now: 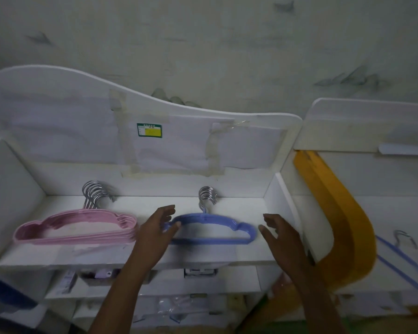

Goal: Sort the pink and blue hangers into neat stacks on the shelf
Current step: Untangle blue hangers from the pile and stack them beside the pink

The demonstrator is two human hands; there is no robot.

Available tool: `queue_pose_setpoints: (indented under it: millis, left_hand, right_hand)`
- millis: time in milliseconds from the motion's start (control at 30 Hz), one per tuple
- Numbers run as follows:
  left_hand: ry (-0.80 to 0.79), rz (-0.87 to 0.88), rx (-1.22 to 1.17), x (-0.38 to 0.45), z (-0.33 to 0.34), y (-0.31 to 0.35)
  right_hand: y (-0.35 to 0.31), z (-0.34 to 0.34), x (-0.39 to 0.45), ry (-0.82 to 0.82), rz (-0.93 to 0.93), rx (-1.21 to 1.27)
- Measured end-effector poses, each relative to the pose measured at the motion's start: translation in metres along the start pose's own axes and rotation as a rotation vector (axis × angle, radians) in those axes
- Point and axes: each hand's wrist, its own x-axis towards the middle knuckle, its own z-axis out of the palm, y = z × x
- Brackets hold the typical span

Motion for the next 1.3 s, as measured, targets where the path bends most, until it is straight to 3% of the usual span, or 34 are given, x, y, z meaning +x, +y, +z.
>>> queue_pose_setpoints:
  millis: [133,333,733,1033,1300]
  left_hand:
    - [-0.036,0.002,-0.115,-0.033,0.017,0.028]
    - [-0.072,0.089,-0.083,-0.1,0.05,0.076]
    - [-0.224,0.208,-0.02,-0.208,0.157,0.128]
    - [-0.335,0.313,0.004,-0.217,0.244,0.176]
    - [-0.402,0.313,0.018,-0.185,0.332,0.188]
  right_hand:
    - [-0.001,-0.032,-0.033,0.057,-0.042,-0.004]
    - [0.008,-0.091,-0.1,0.105,-0.032,0.039]
    - [0.1,-0.215,-0.234,0.248,0.061,-0.019]
    - [0.158,-0.283,-0.266,0.375,0.19,-0.038]
    - [0.219,-0.316,-0.232,0.357,0.317,-0.045]
